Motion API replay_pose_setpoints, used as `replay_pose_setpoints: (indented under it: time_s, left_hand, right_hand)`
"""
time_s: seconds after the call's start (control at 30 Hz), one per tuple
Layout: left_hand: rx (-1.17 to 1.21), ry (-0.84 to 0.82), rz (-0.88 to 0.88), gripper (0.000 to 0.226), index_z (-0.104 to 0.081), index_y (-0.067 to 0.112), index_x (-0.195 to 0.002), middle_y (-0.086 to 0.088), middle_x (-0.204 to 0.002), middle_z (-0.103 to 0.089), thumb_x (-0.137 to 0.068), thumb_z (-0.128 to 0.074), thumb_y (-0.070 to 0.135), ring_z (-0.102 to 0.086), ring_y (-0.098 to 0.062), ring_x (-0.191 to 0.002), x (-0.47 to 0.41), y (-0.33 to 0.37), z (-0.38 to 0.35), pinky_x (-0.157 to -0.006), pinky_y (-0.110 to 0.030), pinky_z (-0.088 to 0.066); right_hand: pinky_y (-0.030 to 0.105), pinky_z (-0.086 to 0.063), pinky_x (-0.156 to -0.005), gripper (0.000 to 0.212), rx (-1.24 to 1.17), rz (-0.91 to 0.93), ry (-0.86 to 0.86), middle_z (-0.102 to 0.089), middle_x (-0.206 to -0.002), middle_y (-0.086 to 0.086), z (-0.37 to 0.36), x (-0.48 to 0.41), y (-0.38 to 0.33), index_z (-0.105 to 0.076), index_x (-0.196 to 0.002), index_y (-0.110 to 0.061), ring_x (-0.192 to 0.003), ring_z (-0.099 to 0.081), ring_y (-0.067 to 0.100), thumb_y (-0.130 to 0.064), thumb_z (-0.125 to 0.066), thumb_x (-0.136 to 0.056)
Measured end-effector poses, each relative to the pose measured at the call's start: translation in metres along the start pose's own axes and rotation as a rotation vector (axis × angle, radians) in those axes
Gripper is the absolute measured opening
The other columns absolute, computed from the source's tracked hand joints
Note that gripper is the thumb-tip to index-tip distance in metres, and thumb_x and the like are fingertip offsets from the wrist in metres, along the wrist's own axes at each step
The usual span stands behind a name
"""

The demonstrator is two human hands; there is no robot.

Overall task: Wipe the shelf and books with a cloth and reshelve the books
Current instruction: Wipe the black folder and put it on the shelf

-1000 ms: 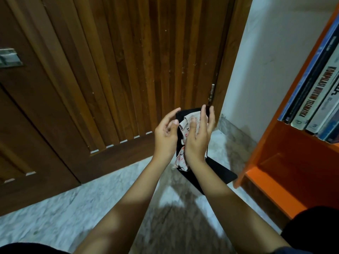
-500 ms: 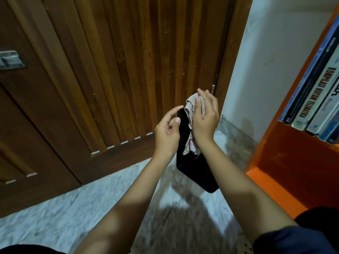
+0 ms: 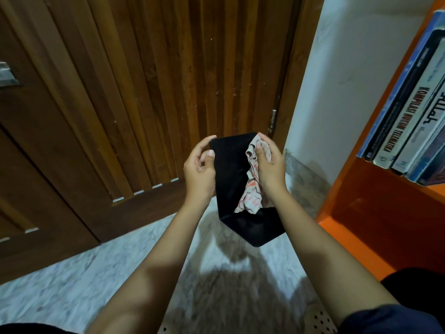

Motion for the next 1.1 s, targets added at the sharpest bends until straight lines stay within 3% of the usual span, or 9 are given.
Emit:
replay_pose_setpoints:
  time_s: [0.13,0.23,0.3,0.4,0.47,0.67,0.8,0.93,1.1]
  left_hand:
    - [-0.015,0.015,-0.002,0.030,-0.057,0.020,-0.117,-0.001,-0.115,-0.064,-0.097,-0.045,0.002,-0.060,-0.008,-0.105,-0.004,0.000,0.007,-0.096,-0.031,-0.050]
    - [-0.038,0.008,0.002,0.029,-0.057,0.015,-0.121,0.002,-0.118,-0.062,-0.097,-0.044,0.004,-0.060,0.002,-0.100,-0.005,-0.002,0.011,-0.088,-0.018,-0.050]
    - [-0.048,-0.014,0.013,0.030,-0.055,0.013,-0.124,0.014,-0.107,-0.061,-0.097,-0.045,0.005,-0.059,0.007,-0.099,-0.005,-0.006,0.011,-0.091,-0.019,-0.050]
    - [-0.043,-0.048,0.044,0.031,-0.054,0.018,-0.125,0.006,-0.122,-0.057,-0.098,-0.045,0.007,-0.056,-0.006,-0.115,-0.005,-0.012,0.011,-0.097,-0.029,-0.049]
    - [-0.067,-0.036,0.057,0.033,-0.053,0.016,-0.128,0.006,-0.126,-0.053,-0.097,-0.046,0.008,-0.054,-0.003,-0.113,-0.006,-0.015,0.013,-0.096,-0.025,-0.049]
    - [-0.195,0.156,0.017,0.034,-0.062,0.011,-0.121,-0.002,-0.120,-0.062,-0.089,-0.058,-0.002,-0.058,-0.008,-0.109,-0.006,-0.014,0.022,-0.090,-0.015,-0.050]
    - [-0.211,0.237,-0.045,0.027,-0.065,0.006,-0.113,0.000,-0.114,-0.061,-0.089,-0.059,-0.001,-0.056,0.002,-0.099,0.006,-0.003,0.017,-0.090,-0.010,-0.047]
    - [-0.224,0.125,0.001,0.032,-0.057,0.006,-0.126,-0.001,-0.124,-0.059,-0.095,-0.054,0.012,-0.050,0.003,-0.107,0.015,-0.001,-0.004,-0.082,0.004,-0.038]
    - [-0.168,0.102,0.092,0.041,-0.050,0.010,-0.134,-0.004,-0.137,-0.052,-0.095,-0.053,0.025,-0.046,-0.004,-0.120,0.013,0.000,-0.019,-0.082,0.006,-0.035]
  right_hand:
    - [0.012,-0.043,-0.093,0.032,0.000,-0.075,-0.080,-0.058,-0.124,-0.005,-0.002,0.011,0.015,-0.055,-0.128,-0.016,-0.115,-0.053,0.008,-0.018,-0.050,-0.097]
    - [0.020,-0.044,-0.096,0.030,-0.051,-0.127,-0.088,-0.059,-0.122,-0.004,-0.001,0.016,0.023,-0.057,-0.125,-0.018,-0.115,-0.055,0.010,-0.018,-0.053,-0.095]
    - [0.024,-0.047,-0.097,0.027,-0.111,-0.164,-0.064,-0.061,-0.123,-0.002,0.000,0.019,0.027,-0.059,-0.121,-0.022,-0.114,-0.057,0.011,-0.018,-0.055,-0.094]
    - [0.035,-0.048,-0.099,0.021,-0.174,-0.194,-0.015,-0.063,-0.121,-0.001,-0.001,0.022,0.032,-0.063,-0.108,-0.033,-0.113,-0.059,0.013,-0.019,-0.058,-0.093]
    - [0.038,-0.048,-0.099,0.021,-0.168,-0.166,0.027,-0.064,-0.119,-0.002,0.000,0.023,0.030,-0.064,-0.104,-0.035,-0.112,-0.059,0.014,-0.018,-0.058,-0.093]
    - [0.012,-0.046,-0.090,0.023,-0.058,-0.019,0.152,-0.064,-0.113,-0.005,0.005,0.026,0.014,-0.064,-0.113,-0.019,-0.108,-0.058,0.008,-0.011,-0.055,-0.093]
    - [-0.002,-0.039,-0.081,0.023,0.018,0.011,0.248,-0.063,-0.113,-0.004,0.006,0.030,0.012,-0.065,-0.113,-0.020,-0.107,-0.056,0.007,-0.014,-0.055,-0.094]
    - [-0.003,-0.035,-0.079,0.023,0.143,0.185,0.257,-0.060,-0.105,0.002,-0.001,0.044,-0.005,-0.067,-0.112,-0.012,-0.094,-0.053,-0.003,-0.009,-0.056,-0.092]
    - [0.007,-0.042,-0.083,0.038,0.260,0.427,0.174,-0.059,-0.100,0.010,-0.015,0.063,-0.016,-0.065,-0.115,-0.005,-0.093,-0.056,0.008,0.012,-0.053,-0.083]
Point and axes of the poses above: each hand's wrist, its own x-axis away from the middle knuckle, its own z-axis out of the back of the hand, y = z × x, the point moved 7 cm from there along -x, towards the middle knuckle
